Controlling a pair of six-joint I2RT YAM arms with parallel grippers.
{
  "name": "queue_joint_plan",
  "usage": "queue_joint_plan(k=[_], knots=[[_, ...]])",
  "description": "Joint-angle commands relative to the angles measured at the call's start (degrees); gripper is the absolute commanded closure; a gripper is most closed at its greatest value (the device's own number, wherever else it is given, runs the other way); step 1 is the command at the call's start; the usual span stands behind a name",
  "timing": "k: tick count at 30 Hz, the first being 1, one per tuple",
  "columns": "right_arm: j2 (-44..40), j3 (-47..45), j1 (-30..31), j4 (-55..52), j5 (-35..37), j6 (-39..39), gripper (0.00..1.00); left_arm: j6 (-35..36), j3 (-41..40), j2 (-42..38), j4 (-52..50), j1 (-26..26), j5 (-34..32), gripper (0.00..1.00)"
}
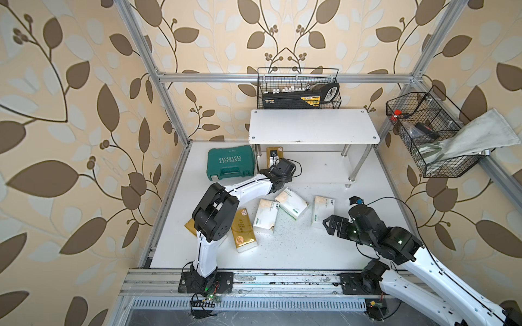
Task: Place the tissue boxes on the shelf by color
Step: Place a box of tissues on the shelf.
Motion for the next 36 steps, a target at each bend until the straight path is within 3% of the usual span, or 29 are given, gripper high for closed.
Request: queue_joint_plan(k=[1, 13, 21, 30, 36], knots=[[-0.51, -1.32, 0.38, 0.9, 0.24, 0.41, 0.01, 0.75, -0.44, -4.63, -1.66, -2.07, -0.4, 0.01], [-1.12, -2.9, 0.35, 1.89, 0.4, 0.45, 0.01, -9.3, -9.23, -16.65, -12.39, -11.62, -6.04, 0.01], [0.86, -4.2, 0.34, 6.29, -0.15, -0.16, 0.01, -20.02, -18.26, -27.83, -20.96, -13.52, -7.67, 0.01], [14.04, -2.88, 0.34, 27.24, -4.78, 4.49, 0.01, -29.51, -27.81, -43.66, -34.41, -13.89, -8.6, 0.01], [24.1, 0.69, 0.37, 38.99, 0.31, 7.32, 0.01, -34.11, -33.81, -54.94, -38.65, -13.88, -4.29, 0.01]])
